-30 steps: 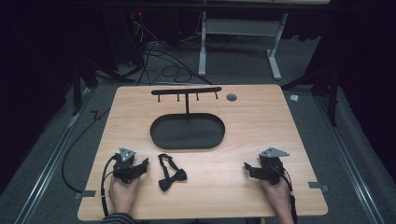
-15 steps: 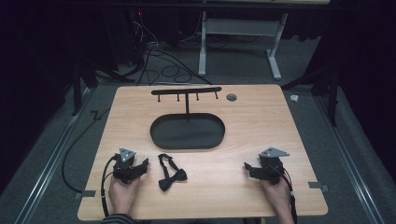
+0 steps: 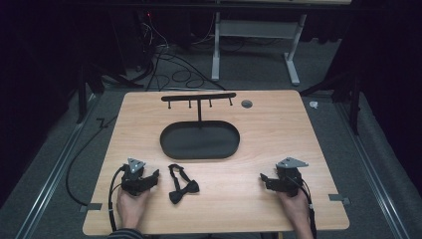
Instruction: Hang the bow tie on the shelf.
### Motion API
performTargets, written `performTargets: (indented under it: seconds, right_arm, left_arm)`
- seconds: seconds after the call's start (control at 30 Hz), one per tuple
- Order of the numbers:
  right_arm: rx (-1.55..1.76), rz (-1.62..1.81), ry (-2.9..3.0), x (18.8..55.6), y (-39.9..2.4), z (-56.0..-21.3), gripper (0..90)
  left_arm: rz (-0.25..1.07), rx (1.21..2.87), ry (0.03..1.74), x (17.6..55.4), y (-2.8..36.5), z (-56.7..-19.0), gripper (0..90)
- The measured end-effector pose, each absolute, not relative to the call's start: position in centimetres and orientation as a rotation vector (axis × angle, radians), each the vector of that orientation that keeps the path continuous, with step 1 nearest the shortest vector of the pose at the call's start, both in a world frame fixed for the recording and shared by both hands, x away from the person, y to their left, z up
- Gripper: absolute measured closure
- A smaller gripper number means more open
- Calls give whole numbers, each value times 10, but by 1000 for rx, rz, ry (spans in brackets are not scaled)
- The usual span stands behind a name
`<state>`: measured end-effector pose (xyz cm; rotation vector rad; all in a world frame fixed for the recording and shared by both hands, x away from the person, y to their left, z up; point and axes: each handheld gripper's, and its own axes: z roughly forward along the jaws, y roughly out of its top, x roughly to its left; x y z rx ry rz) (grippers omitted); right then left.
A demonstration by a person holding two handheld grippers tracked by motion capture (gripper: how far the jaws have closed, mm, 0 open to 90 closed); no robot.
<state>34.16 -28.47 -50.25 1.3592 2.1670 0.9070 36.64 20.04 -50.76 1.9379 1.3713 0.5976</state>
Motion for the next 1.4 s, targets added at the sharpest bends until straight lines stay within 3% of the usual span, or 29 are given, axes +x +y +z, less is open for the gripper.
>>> performTargets:
  seconds: [0.57,0.8,1.4]
  right_arm:
    - [1359,907,2167,342,-285,-503,266]
    - [1360,907,2167,342,-285,-503,266]
    - [1360,907,2167,342,-285,-503,266]
  left_arm:
    - [578,1897,1334,359,199,-494,387]
    - [484,1886,1287,356,192,-483,397]
    - [402,1960,1247,362,164,-485,429]
